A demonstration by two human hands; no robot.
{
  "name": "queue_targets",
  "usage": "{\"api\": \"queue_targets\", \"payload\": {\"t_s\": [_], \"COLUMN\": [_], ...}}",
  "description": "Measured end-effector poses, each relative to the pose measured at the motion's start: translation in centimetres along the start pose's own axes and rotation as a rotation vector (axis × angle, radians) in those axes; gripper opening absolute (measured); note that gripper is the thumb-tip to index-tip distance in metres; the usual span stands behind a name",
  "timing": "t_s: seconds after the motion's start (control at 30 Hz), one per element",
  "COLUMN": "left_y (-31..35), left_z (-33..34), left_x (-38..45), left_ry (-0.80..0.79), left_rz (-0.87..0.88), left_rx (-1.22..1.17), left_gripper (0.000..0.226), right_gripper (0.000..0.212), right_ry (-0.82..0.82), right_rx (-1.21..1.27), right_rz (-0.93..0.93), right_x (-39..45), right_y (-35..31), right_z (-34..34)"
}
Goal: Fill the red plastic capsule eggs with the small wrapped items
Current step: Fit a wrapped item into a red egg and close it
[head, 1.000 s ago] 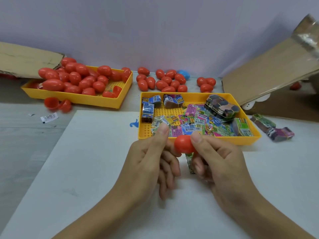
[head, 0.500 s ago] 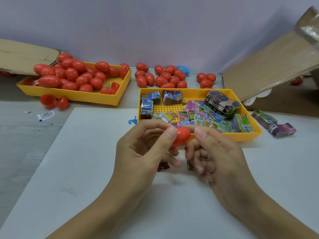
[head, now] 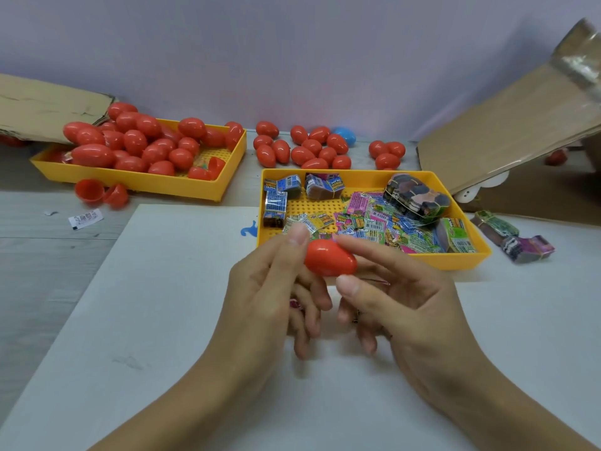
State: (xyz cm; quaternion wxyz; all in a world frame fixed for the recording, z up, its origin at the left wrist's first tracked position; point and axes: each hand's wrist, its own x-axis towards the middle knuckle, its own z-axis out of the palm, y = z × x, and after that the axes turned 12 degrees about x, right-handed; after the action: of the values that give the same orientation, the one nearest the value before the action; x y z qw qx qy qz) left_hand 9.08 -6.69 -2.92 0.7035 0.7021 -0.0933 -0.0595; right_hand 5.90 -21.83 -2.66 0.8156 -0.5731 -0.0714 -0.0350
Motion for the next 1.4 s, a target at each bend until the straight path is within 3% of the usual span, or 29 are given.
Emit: {"api": "queue_targets", "payload": {"t_s": [0.13, 0.27, 0.37, 0.47, 0.57, 0.67, 0.8, 0.9, 1.0, 1.07, 1.13, 1.23, 1.3, 1.4], "left_y": [-0.1, -0.2, -0.2, -0.6, -0.7, -0.3, 0.0, 0.1, 0.2, 0.4, 0.6, 0.4, 0.2, 0.0], "left_z": [0.0, 0.1, 0.3, 0.4, 0.3, 0.0, -0.1, -0.1, -0.5, -1.0, -1.6, -1.9, -1.8, -1.5], "left_x": [-0.2, -0.5, -0.8, -0.9, -0.9, -0.9, -0.4, -0.5, -0.7, -0.6, -0.3, -0.1, -0.1, -0.2], "left_ry": [0.064, 0.054, 0.074, 0.044, 0.060, 0.057, -0.029, 0.022, 0.124, 0.194, 0.238, 0.254, 0.239, 0.212], "left_rz": [0.087, 0.184, 0.289, 0.335, 0.294, 0.142, 0.025, 0.034, 0.140, 0.235, 0.284, 0.266, 0.240, 0.222], "left_rx": [0.022, 0.027, 0.149, 0.232, 0.181, 0.110, 0.035, 0.020, 0.021, 0.001, -0.023, -0.053, -0.066, -0.094], "left_gripper": [0.026, 0.021, 0.038, 0.058, 0.054, 0.027, 0.049, 0.035, 0.019, 0.019, 0.021, 0.023, 0.025, 0.026], "right_gripper": [0.037, 0.019, 0.036, 0.034, 0.013, 0.025, 0.031, 0.031, 0.031, 0.026, 0.024, 0.045, 0.045, 0.024], "right_ry": [0.012, 0.091, 0.137, 0.150, 0.125, 0.098, 0.084, 0.039, 0.067, 0.055, -0.065, -0.218, -0.238, -0.223], "right_rx": [-0.001, 0.089, 0.100, 0.071, 0.053, 0.026, -0.033, -0.073, -0.222, -0.532, -0.874, -1.168, -1.192, -1.073], "right_rz": [0.000, 0.072, 0.099, 0.064, 0.010, -0.040, -0.079, -0.094, -0.132, -0.215, -0.247, -0.214, -0.234, -0.293], "right_x": [-0.1, 0.2, 0.3, 0.2, -0.1, -0.4, -0.5, -0.6, -0.7, -0.8, -1.1, -1.4, -1.4, -1.3], "right_y": [0.2, 0.0, 0.1, 0.1, 0.0, -0.1, 0.2, 0.5, 0.6, 0.6, 0.7, 1.4, 1.3, 1.3], "right_z": [-0.2, -0.3, -0.3, -0.2, -0.2, 0.1, 0.0, -0.1, -0.2, -0.6, -0.6, -0.2, 0.0, -0.4]}}
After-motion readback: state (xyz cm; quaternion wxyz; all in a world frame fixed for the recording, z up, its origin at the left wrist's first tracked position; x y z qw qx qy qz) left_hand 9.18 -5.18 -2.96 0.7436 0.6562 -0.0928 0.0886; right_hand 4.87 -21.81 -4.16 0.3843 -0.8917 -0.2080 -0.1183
